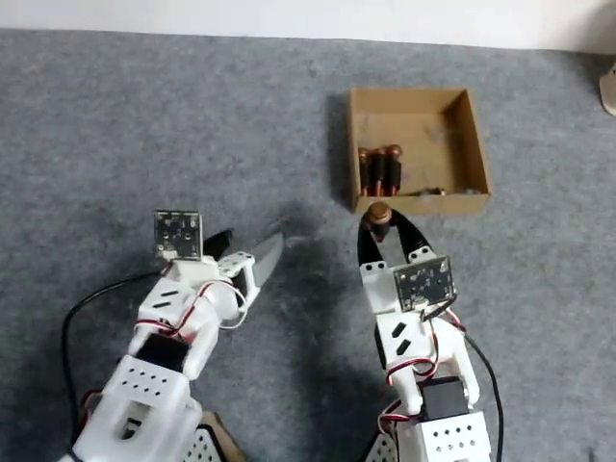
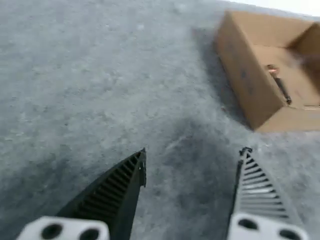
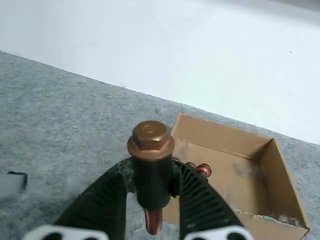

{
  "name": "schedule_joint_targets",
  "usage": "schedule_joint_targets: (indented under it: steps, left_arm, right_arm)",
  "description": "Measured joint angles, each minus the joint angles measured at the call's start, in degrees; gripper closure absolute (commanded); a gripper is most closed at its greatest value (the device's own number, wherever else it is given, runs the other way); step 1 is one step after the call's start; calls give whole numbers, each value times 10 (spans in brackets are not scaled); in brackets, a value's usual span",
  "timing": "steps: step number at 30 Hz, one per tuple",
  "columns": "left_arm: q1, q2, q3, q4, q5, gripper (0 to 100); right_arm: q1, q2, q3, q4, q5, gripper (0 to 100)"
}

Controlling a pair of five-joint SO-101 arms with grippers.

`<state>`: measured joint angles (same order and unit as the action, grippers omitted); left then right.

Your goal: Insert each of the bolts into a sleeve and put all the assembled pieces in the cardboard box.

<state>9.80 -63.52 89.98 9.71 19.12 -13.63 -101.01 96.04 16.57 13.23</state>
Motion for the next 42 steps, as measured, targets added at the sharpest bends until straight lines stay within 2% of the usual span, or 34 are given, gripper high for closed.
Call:
schedule_joint_targets:
  steps: [11,19,26,30,42]
  left_arm:
    - [-9,0,15,0,0,726]
    - [-9,0,15,0,0,726]
    - [-9,0,24,0,-16,726]
    - [-9,0,23,0,-43,726]
    - [-9,0,23,0,-47,726]
  right_arm:
    - [0,10,0,13,4,993]
    - [54,183,-36,4,-33,993]
    - [84,438,-230,4,-81,993]
    - [83,583,-366,4,-85,993]
    - [105,993,-702,0,-85,993]
